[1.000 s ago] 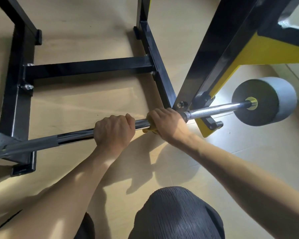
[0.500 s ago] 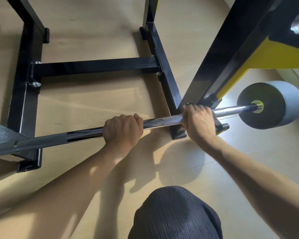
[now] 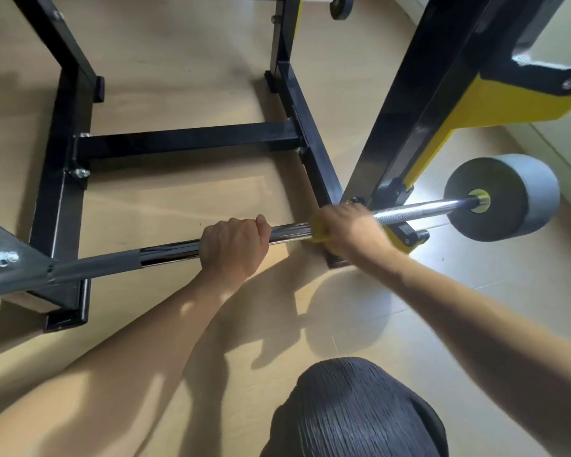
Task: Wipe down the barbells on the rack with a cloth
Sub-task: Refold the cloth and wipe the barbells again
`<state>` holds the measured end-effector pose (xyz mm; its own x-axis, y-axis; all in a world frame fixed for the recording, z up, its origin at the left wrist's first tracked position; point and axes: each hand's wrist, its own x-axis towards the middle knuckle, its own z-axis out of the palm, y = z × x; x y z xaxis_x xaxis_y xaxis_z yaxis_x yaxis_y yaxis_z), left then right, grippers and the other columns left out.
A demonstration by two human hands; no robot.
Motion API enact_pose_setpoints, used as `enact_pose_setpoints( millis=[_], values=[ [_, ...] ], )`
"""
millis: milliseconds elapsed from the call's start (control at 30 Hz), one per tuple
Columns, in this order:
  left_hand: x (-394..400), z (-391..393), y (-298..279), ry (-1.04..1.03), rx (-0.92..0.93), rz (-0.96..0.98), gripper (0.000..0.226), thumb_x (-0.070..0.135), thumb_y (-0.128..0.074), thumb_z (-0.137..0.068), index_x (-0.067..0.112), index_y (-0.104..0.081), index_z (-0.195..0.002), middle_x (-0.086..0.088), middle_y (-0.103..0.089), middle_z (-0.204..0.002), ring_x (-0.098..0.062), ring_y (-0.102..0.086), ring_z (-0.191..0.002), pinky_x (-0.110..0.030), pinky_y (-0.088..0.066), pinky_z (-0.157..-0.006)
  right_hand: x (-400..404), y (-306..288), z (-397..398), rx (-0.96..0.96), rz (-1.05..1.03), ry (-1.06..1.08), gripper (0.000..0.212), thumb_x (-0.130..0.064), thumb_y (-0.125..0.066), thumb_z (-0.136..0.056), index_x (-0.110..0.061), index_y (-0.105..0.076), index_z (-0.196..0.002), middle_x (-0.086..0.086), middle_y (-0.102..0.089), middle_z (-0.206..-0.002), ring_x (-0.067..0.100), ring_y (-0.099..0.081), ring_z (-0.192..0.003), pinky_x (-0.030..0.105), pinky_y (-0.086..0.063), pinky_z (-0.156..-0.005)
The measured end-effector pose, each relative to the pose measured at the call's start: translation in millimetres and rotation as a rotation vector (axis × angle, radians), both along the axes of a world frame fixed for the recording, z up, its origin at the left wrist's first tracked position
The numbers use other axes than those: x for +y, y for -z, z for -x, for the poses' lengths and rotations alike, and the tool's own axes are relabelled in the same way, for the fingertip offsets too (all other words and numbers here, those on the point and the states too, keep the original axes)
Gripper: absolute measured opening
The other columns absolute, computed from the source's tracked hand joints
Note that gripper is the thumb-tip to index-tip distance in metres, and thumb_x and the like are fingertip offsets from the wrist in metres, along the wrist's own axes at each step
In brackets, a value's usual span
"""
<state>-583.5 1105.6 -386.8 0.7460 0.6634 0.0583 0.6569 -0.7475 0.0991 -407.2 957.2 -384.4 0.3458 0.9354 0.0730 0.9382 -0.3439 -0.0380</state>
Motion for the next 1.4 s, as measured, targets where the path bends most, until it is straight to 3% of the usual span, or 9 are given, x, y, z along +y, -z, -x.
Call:
enact_pose_setpoints(
  millis=[133,333,533,700,833,933,1067,1200,1400],
  values=[
    [2,0,1,0.032,-0.03,0.018,0.06,0.033,-0.021,-0.104,0.008,-0.072,-0.083,-0.015,-0.072,-0.082,-0.036,-0.064,-0.074,-0.034,-0.034,-0.063,-34,-4,-34,-0.109,0.082,0.222,0.037,-0.018,-0.076,-0.082,-0.015,-0.061,-0.116,0.008,-0.068,-0.108,0.029,-0.063,-0.097,0.039,-0.047,-0.087],
    [-1,2,1,0.112,0.015,-0.014,0.081,0.026,0.015,-0.075,0.013,-0.063,-0.094,-0.008,-0.07,-0.082,-0.03,-0.044,-0.061,-0.032,-0.027,-0.055,-1,9,14,-0.037,-0.172,0.428,0.01,-0.015,-0.066,-0.086,-0.021,-0.064,-0.094,0.0,-0.065,-0.094,0.024,-0.055,-0.089,0.039,-0.038,-0.094],
    [5,16,1,0.132,-0.2,0.167,0.033,0.029,-0.03,-0.104,0.017,-0.053,-0.084,-0.005,-0.07,-0.087,-0.027,-0.058,-0.072,-0.034,-0.036,-0.062,48,17,99,0.064,-0.384,0.211,0.012,-0.019,-0.066,-0.085,-0.024,-0.07,-0.094,-0.004,-0.066,-0.084,0.023,-0.057,-0.083,0.038,-0.039,-0.086],
    [2,25,-7,0.087,-0.318,0.39,0.018,0.023,-0.044,-0.102,0.017,-0.058,-0.112,-0.001,-0.065,-0.108,-0.021,-0.064,-0.09,-0.036,-0.055,-0.074,33,17,106,0.222,-0.445,0.066,0.032,-0.018,-0.059,-0.098,-0.019,-0.064,-0.129,0.0,-0.067,-0.126,0.019,-0.057,-0.121,0.039,-0.04,-0.107],
    [-26,30,-43,0.06,-0.429,0.608,0.039,-0.001,-0.053,-0.091,0.016,-0.054,-0.127,-0.005,-0.044,-0.136,-0.021,-0.048,-0.124,-0.028,-0.045,-0.104,4,-16,122,0.619,-0.362,0.262,0.033,-0.006,-0.064,-0.091,-0.02,-0.072,-0.12,0.005,-0.073,-0.114,0.017,-0.068,-0.103,0.029,-0.053,-0.092],
    [-50,28,-97,0.198,-0.287,0.647,0.05,0.005,-0.051,-0.09,0.024,-0.049,-0.137,0.002,-0.034,-0.147,-0.015,-0.034,-0.135,-0.029,-0.031,-0.113,-13,-71,120,1.101,-0.238,0.568,0.016,-0.021,-0.065,-0.092,-0.023,-0.074,-0.105,-0.001,-0.074,-0.098,0.018,-0.068,-0.092,0.04,-0.055,-0.09],
    [-68,8,-169,0.145,-0.101,0.925,0.046,0.028,-0.058,-0.095,0.024,-0.047,-0.14,-0.002,-0.049,-0.14,-0.021,-0.051,-0.123,-0.028,-0.041,-0.1,-40,-155,114,1.555,-0.41,0.743,0.014,-0.012,-0.062,-0.093,-0.014,-0.071,-0.103,0.005,-0.074,-0.096,0.026,-0.067,-0.098,0.042,-0.056,-0.091],
    [-86,-12,-240,0.121,0.085,1.052,0.043,0.047,-0.067,-0.088,0.019,-0.063,-0.12,-0.001,-0.065,-0.113,-0.019,-0.061,-0.1,-0.031,-0.05,-0.087,-87,-232,102,1.763,-0.373,0.883,0.021,-0.016,-0.062,-0.092,-0.011,-0.064,-0.112,0.013,-0.071,-0.105,0.032,-0.067,-0.104,0.043,-0.055,-0.094],
    [-135,-33,-357,0.351,0.406,1.061,0.049,0.058,-0.072,-0.08,0.014,-0.073,-0.1,-0.007,-0.072,-0.098,-0.022,-0.069,-0.097,-0.039,-0.056,-0.087,-179,-339,82,1.828,-0.235,0.789,0.081,-0.045,-0.09,-0.064,-0.019,-0.053,-0.132,0.013,-0.062,-0.126,0.033,-0.062,-0.115,0.049,-0.052,-0.097]
  ],
)
